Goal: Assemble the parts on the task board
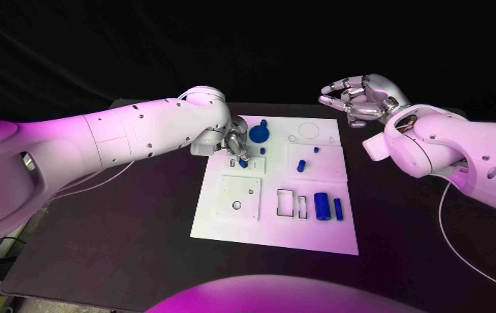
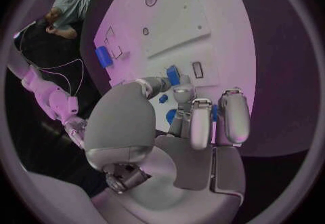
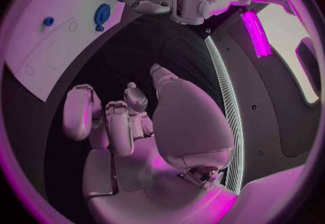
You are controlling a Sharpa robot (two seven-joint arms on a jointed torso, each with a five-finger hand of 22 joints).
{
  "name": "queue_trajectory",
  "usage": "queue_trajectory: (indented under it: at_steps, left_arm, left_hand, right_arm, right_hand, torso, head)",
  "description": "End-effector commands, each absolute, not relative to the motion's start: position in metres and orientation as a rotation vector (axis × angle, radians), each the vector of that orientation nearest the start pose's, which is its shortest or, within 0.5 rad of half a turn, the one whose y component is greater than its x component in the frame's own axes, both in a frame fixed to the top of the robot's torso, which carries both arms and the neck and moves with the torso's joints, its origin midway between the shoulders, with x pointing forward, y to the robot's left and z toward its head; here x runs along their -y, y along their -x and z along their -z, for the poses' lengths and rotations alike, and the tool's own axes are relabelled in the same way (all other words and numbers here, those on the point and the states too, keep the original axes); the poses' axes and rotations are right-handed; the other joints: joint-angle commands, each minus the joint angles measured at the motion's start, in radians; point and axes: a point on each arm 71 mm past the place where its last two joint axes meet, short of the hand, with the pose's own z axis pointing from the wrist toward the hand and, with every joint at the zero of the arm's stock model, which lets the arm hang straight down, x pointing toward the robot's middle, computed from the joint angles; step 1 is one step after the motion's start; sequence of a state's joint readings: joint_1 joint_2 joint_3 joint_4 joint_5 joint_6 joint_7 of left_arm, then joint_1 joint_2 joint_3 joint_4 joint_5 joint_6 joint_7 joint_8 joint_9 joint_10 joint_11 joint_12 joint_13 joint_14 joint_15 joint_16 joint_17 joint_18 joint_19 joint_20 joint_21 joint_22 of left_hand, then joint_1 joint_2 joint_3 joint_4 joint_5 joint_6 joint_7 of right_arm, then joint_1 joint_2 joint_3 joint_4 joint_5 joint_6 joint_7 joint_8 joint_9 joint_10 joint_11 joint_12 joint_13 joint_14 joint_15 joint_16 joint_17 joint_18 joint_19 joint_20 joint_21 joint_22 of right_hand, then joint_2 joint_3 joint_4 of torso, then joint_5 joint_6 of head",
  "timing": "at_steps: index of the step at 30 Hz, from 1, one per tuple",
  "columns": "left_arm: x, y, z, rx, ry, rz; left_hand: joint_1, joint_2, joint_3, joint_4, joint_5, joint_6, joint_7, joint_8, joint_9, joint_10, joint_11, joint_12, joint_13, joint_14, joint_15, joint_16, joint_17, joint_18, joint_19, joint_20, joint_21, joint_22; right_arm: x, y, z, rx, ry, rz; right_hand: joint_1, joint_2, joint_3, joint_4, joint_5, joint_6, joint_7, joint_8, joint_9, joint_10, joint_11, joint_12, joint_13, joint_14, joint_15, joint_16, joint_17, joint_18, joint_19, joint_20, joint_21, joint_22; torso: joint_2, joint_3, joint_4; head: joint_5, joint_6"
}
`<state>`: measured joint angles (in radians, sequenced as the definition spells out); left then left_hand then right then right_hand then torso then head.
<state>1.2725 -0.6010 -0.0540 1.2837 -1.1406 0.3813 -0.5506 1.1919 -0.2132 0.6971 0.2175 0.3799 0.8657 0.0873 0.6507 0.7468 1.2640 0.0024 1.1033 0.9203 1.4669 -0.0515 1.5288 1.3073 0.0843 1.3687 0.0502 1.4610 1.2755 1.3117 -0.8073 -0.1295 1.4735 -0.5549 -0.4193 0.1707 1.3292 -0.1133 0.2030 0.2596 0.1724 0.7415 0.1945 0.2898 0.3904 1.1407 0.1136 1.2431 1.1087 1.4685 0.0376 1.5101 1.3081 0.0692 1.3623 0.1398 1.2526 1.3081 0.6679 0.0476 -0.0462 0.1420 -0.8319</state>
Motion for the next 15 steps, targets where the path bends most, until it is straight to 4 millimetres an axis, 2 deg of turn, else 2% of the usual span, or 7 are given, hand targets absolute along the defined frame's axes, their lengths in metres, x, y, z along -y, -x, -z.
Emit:
queue_trajectory:
  at_steps: [1,15]
  left_arm:
    - [-0.164,-0.5162,0.2188,-2.456,-0.04,0.278]
    - [-0.1703,-0.5137,0.2116,-2.401,0.066,0.349]
  left_hand:
    - [0.007,-0.003,0.214,-0.22,0.005,0.01,-0.004,0.002,0.003,0.008,0.0,-0.004,-0.001,0.081,-0.007,0.002,0.18,-0.02,0.008,-0.002,0.004,0.001]
    - [0.005,-0.01,0.211,-0.221,0.034,0.019,-0.007,0.001,0.011,0.018,-0.004,0.0,0.004,0.081,-0.01,0.001,0.178,-0.022,0.016,-0.005,0.009,0.013]
  right_arm:
    - [0.2032,-0.5059,0.1609,-1.596,-0.555,-1.154]
    - [0.2048,-0.5058,0.1617,-1.596,-0.558,-1.151]
  right_hand:
    - [-0.004,0.003,0.002,0.006,0.004,-0.003,0.0,0.007,-0.002,-0.005,-0.002,0.004,-0.001,0.054,-0.001,-0.004,0.098,0.012,-0.005,0.001,-0.007,0.044]
    - [-0.004,0.003,0.002,0.006,0.004,-0.003,0.0,0.007,-0.002,-0.005,-0.002,0.004,-0.001,0.054,-0.001,-0.004,0.098,0.012,-0.005,0.001,-0.007,0.044]
  torso:
    - [-0.001,-0.0002,-0.0004]
    - [0.0,-0.0004,0.0016]
  head:
    - [0.001,-0.001]
    - [-0.003,-0.001]
